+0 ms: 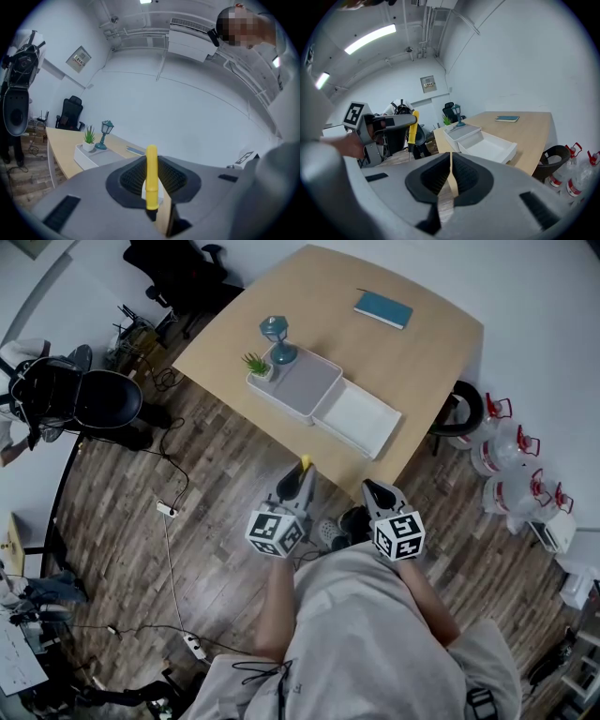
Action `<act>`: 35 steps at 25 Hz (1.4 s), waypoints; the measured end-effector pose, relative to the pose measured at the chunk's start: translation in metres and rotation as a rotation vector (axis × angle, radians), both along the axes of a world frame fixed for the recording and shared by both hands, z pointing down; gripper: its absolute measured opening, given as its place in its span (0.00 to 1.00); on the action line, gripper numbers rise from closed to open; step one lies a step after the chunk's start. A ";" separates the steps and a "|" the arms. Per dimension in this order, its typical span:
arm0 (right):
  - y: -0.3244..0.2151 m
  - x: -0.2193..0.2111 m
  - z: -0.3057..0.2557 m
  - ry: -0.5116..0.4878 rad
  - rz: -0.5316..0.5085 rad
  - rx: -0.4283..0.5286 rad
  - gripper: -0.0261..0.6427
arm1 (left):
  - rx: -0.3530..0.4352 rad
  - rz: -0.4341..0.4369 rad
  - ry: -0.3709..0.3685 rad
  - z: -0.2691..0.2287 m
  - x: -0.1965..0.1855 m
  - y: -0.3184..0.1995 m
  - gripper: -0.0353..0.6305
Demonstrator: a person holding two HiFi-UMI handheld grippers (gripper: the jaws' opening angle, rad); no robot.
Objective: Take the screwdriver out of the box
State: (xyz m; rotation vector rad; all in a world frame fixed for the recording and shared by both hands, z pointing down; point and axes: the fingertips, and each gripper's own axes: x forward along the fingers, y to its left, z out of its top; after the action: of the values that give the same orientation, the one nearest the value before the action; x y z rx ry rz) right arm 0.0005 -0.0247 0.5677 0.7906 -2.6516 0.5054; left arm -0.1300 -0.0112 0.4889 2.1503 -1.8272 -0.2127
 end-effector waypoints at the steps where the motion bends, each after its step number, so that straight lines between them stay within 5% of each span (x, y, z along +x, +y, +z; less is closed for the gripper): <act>1: 0.002 0.000 0.001 0.002 0.000 0.000 0.07 | -0.007 0.000 0.005 0.002 0.000 0.001 0.15; 35: 0.021 -0.023 -0.008 0.009 -0.081 0.047 0.04 | 0.069 -0.012 0.032 -0.011 -0.011 0.023 0.15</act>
State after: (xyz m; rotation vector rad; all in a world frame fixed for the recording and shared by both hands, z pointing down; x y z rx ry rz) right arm -0.0228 -0.0038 0.5596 0.6941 -2.6832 0.4195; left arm -0.1406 0.0123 0.4782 2.1693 -1.8407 -0.3151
